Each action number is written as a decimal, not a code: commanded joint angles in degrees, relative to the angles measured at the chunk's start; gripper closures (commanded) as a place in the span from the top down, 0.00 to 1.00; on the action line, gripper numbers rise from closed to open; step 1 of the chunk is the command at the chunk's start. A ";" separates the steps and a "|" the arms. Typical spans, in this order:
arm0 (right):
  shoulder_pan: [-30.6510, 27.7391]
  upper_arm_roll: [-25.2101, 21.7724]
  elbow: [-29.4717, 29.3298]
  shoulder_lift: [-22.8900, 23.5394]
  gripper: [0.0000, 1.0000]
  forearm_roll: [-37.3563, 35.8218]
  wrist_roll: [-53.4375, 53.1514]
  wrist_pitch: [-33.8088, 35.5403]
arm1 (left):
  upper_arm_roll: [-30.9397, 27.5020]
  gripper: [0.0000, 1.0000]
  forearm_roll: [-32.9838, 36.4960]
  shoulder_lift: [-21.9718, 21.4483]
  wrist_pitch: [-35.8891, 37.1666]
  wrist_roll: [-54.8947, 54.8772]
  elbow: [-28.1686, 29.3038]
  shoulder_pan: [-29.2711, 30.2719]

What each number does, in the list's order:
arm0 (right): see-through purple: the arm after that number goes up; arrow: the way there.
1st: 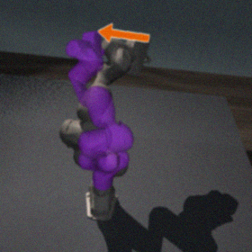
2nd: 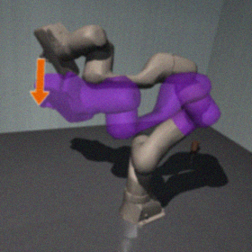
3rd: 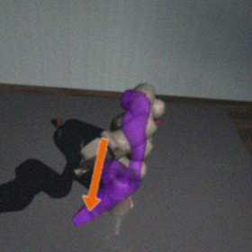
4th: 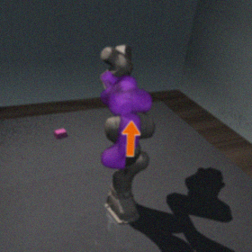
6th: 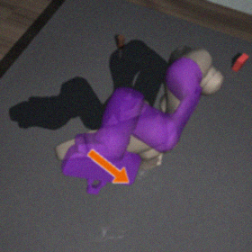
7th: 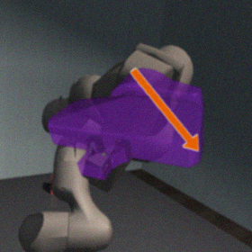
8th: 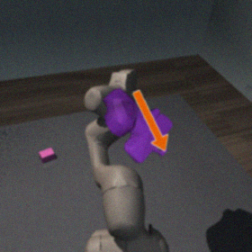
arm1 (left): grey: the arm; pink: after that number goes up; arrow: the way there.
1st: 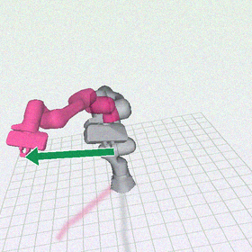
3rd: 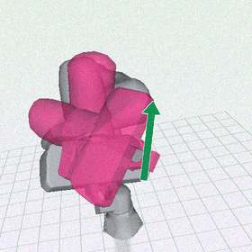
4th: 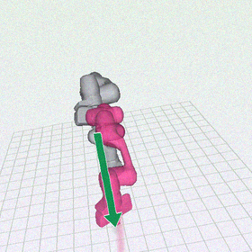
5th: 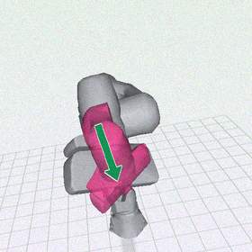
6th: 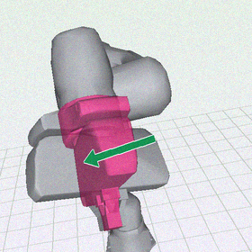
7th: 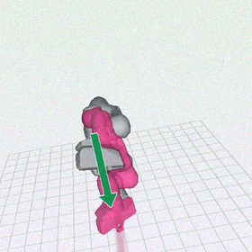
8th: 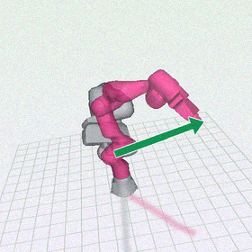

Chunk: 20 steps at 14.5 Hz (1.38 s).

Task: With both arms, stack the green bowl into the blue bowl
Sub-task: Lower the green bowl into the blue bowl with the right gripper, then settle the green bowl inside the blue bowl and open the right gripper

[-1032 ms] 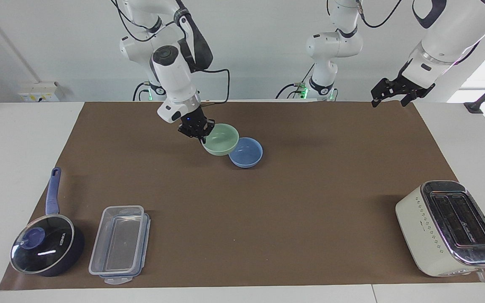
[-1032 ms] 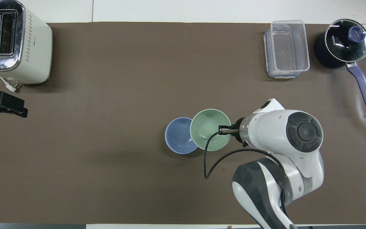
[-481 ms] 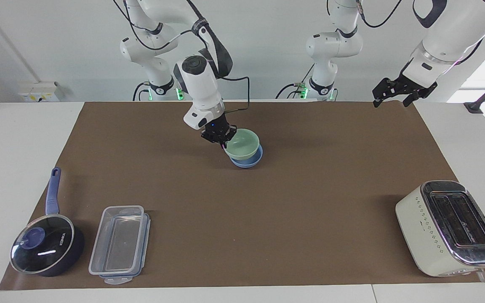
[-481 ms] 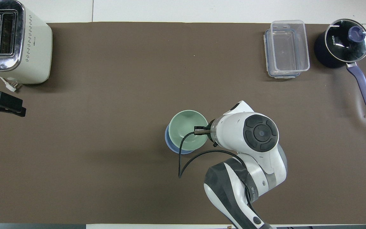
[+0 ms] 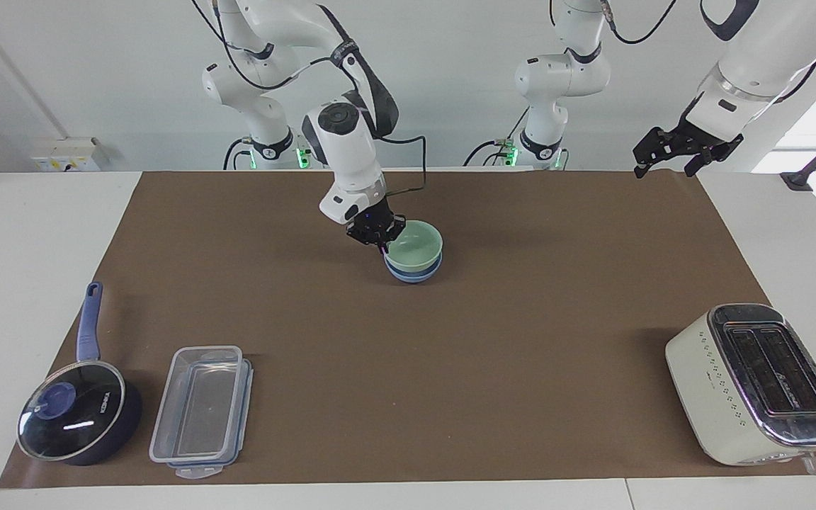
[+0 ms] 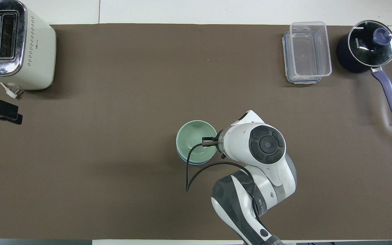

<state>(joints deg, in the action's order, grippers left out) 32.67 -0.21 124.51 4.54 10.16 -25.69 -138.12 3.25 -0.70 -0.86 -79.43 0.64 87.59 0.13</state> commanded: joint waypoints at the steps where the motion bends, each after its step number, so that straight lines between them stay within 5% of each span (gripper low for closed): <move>1: 0.29 -0.23 0.37 0.47 0.00 1.17 -0.41 -1.27 | 0.35 1.00 1.14 -0.02 -1.08 -1.08 0.03 0.40; 20: 2.14 -0.05 1.43 1.34 0.00 1.00 -0.15 -3.03 | 0.97 1.00 1.23 -2.04 -4.68 -1.25 2.76 0.92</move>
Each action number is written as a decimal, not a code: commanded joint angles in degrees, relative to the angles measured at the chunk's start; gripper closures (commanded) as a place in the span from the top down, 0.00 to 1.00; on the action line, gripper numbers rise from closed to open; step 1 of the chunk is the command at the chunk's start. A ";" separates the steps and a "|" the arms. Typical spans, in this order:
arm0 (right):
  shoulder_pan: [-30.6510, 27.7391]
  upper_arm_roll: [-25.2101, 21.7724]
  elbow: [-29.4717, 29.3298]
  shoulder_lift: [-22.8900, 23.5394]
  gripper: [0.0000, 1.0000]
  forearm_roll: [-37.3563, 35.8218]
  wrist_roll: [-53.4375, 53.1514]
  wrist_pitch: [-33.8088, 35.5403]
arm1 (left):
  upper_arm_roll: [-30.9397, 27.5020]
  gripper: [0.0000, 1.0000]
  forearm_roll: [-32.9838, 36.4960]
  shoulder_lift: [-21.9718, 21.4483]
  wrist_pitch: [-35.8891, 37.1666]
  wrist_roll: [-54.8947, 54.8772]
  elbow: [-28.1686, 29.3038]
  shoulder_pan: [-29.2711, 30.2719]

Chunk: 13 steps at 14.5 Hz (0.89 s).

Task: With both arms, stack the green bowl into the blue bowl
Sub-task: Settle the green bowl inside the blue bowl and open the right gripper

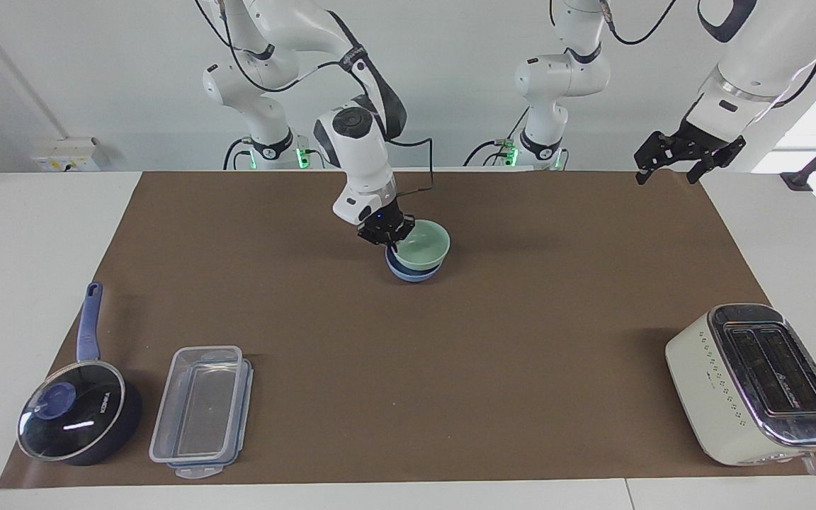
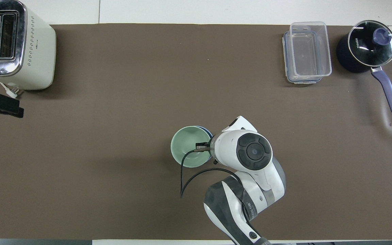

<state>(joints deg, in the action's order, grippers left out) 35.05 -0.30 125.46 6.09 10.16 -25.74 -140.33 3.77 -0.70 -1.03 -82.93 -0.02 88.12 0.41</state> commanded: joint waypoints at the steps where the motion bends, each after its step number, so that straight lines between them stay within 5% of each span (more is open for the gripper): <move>1: -0.33 -0.06 0.58 -0.29 0.00 1.00 0.16 -0.57 | 0.45 1.00 1.23 -1.87 -1.36 -0.07 2.23 0.47; 13: -0.42 -0.23 0.58 -1.26 0.00 -1.90 0.87 1.37 | 0.36 1.00 1.23 -1.87 -1.01 -0.33 2.23 0.82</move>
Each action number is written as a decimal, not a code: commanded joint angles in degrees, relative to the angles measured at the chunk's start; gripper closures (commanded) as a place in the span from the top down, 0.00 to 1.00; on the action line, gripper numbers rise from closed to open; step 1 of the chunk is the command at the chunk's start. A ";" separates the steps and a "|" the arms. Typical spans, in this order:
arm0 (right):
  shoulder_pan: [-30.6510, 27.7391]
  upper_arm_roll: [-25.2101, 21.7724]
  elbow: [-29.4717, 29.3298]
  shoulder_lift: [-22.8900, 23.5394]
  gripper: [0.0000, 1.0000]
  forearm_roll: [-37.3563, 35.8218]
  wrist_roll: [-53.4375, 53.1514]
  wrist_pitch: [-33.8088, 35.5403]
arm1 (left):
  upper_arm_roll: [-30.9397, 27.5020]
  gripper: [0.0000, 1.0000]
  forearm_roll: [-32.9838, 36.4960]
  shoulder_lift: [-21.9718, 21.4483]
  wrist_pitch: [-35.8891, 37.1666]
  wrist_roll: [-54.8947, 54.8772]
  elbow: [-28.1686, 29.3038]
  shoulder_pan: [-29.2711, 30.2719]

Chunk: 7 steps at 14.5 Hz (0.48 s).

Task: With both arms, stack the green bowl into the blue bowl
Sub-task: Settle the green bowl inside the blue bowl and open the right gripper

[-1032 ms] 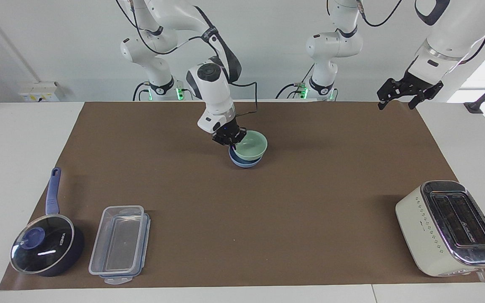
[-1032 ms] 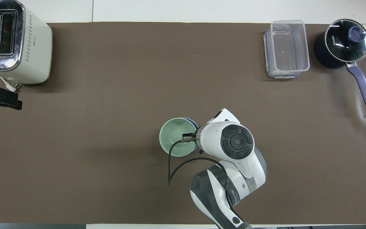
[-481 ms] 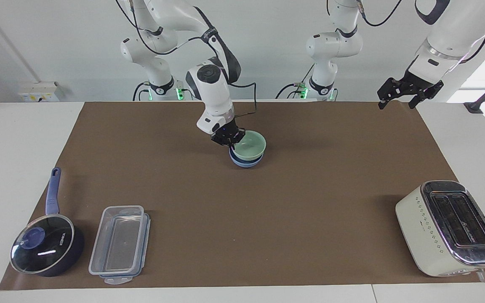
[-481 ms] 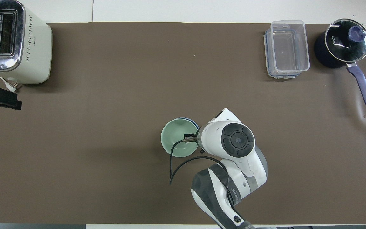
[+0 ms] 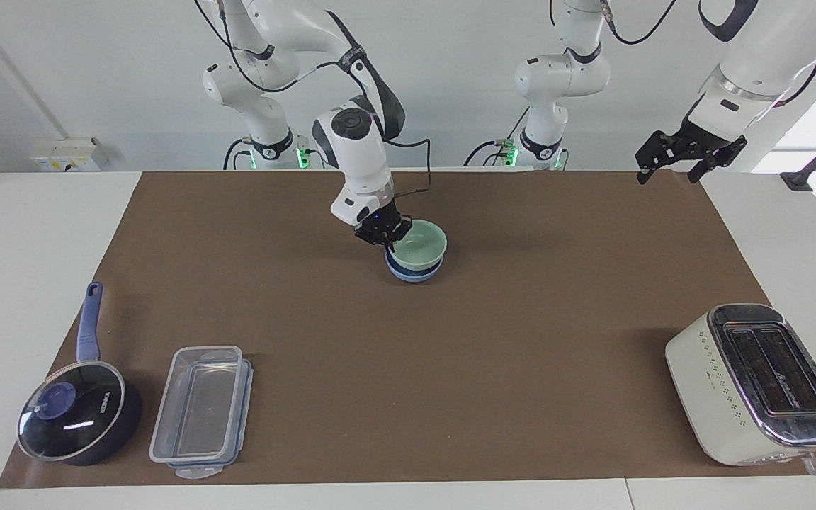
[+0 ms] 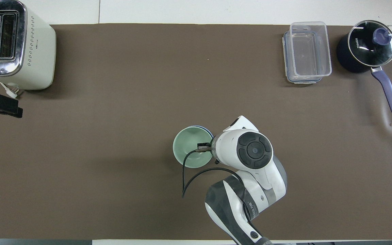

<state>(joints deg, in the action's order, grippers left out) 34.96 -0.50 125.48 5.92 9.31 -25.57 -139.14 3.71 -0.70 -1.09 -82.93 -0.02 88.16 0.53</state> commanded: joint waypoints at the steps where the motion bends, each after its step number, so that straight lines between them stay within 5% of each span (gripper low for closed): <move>1: -0.33 -0.03 0.55 -1.08 0.00 -1.22 0.70 0.19 | 0.42 1.00 1.23 -1.81 -1.00 -0.33 2.19 0.70; 7: -0.33 -0.03 0.64 -1.08 0.00 -3.33 0.70 -0.34 | 0.42 1.00 1.23 -1.81 -1.00 -0.33 2.19 0.70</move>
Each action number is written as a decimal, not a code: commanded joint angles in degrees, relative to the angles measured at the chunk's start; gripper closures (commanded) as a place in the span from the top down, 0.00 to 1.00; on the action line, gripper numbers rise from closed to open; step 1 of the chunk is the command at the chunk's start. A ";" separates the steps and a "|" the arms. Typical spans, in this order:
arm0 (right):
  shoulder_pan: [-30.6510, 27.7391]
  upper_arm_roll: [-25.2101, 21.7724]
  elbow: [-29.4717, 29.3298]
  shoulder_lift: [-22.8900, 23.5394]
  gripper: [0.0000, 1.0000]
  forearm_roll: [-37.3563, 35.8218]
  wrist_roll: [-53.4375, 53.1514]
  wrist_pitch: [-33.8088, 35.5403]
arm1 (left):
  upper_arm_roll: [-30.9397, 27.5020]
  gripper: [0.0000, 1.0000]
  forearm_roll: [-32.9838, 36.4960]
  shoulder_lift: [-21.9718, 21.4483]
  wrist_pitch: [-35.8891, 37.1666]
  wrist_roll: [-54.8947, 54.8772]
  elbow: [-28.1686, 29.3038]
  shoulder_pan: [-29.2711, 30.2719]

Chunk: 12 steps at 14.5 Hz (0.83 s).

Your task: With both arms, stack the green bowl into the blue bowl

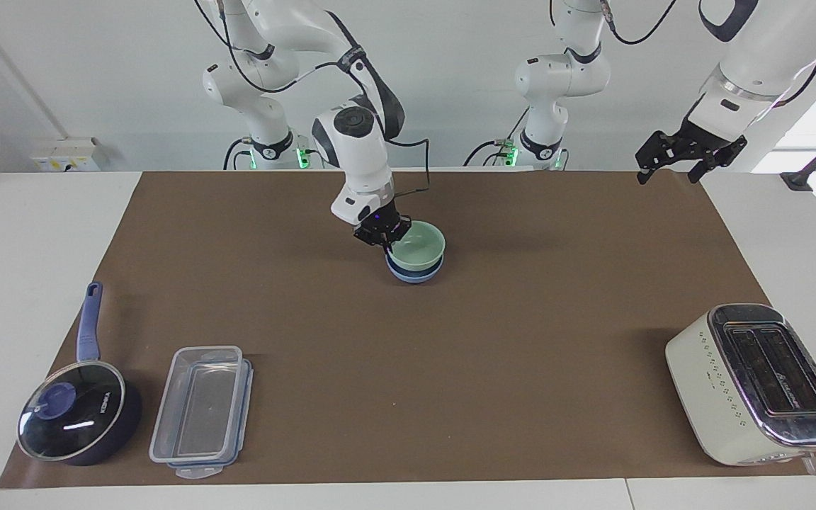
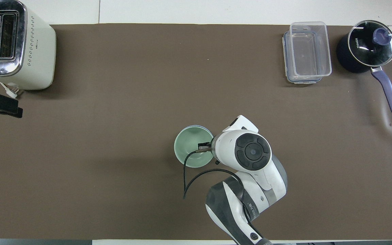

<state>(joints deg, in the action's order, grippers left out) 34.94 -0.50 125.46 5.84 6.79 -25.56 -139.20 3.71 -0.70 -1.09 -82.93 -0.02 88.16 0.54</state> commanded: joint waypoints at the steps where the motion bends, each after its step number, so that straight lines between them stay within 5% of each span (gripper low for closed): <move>1: -0.31 -0.03 0.66 -0.92 0.00 -0.82 0.69 -0.28 | 0.43 1.00 1.23 -1.81 -1.00 -0.33 2.19 0.69; 4: -0.40 -0.03 0.48 -0.83 0.04 -0.73 0.51 -0.28 | 0.43 1.00 1.23 -1.81 -1.00 -0.33 2.19 0.69; 5: -0.40 -0.03 0.31 -0.83 0.60 -0.73 0.51 -0.28 | 0.43 1.00 1.23 -1.81 -1.00 -0.33 2.19 0.69; 6: -0.40 -0.03 0.05 -0.92 1.00 -0.73 0.42 -0.28 | 0.43 1.00 1.23 -1.81 -1.00 -0.33 2.19 0.69; 12: -8.38 -0.11 -0.75 -8.98 1.00 -0.73 1.21 7.52 | 0.43 1.00 1.23 -1.81 -1.00 -0.33 2.19 0.69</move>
<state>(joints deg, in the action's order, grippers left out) 30.26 -0.76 123.97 1.48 6.72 -25.47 -135.55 3.71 -0.70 -1.09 -82.93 -0.02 88.16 0.54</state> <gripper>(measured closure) 0.207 0.000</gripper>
